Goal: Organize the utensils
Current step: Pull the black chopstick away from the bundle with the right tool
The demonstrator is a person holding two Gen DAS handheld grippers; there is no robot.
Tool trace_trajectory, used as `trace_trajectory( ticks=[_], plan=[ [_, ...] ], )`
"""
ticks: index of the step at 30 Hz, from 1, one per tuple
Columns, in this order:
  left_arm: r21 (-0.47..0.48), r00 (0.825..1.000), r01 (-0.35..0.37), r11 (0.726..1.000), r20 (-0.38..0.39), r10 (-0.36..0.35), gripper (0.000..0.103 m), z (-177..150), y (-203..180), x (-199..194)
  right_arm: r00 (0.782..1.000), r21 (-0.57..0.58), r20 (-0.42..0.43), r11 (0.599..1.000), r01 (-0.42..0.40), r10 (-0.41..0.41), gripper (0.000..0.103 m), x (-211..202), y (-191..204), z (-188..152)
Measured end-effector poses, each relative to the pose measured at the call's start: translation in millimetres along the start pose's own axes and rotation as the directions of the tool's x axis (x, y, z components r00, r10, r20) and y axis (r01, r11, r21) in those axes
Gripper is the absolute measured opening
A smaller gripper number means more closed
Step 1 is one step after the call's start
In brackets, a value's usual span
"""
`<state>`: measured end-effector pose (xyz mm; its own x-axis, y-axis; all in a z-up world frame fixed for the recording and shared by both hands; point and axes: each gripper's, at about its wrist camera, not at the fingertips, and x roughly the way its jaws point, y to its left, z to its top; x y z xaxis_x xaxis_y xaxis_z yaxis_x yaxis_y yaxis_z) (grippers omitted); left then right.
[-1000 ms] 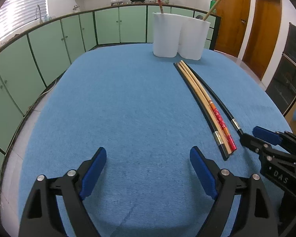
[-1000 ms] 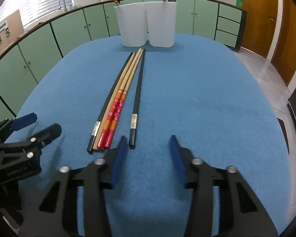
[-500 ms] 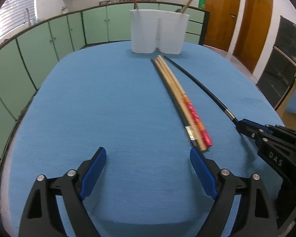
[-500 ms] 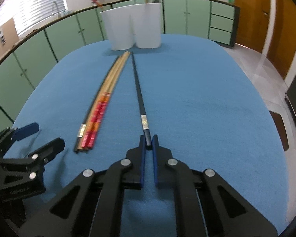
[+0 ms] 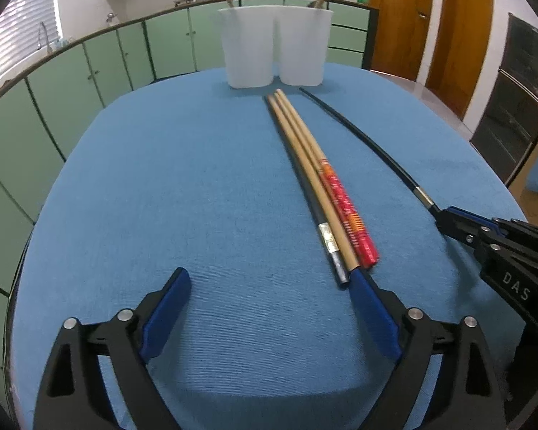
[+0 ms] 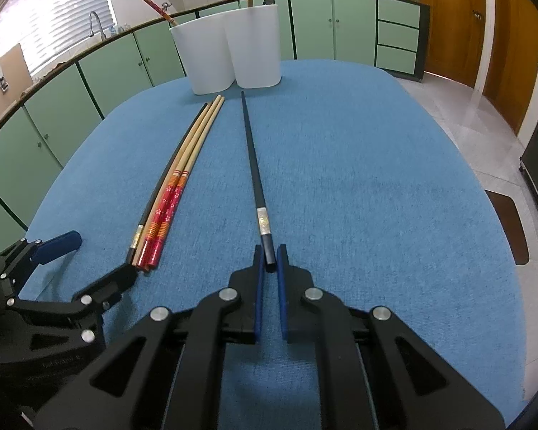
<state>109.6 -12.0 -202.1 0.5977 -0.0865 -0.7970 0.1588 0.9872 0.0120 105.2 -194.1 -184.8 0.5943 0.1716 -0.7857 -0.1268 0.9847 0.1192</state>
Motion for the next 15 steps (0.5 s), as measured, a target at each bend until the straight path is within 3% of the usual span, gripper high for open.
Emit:
trace_trajectory(
  ticks=[7, 15],
  plan=[
    [-0.054, 1.0, -0.028, 0.998, 0.002, 0.028, 0.089, -4.0, 23.7, -4.2, 1.0, 0.006, -0.001, 1.0, -0.017, 0.017, 0.009, -0.9, -2.3, 0.2],
    [-0.051, 1.0, -0.021, 0.998, 0.006, 0.021, 0.087, -2.3, 21.4, -2.5, 0.999, -0.049, -0.008, 0.998, -0.049, 0.049, 0.025, -3.0, 4.6, -0.2]
  ],
)
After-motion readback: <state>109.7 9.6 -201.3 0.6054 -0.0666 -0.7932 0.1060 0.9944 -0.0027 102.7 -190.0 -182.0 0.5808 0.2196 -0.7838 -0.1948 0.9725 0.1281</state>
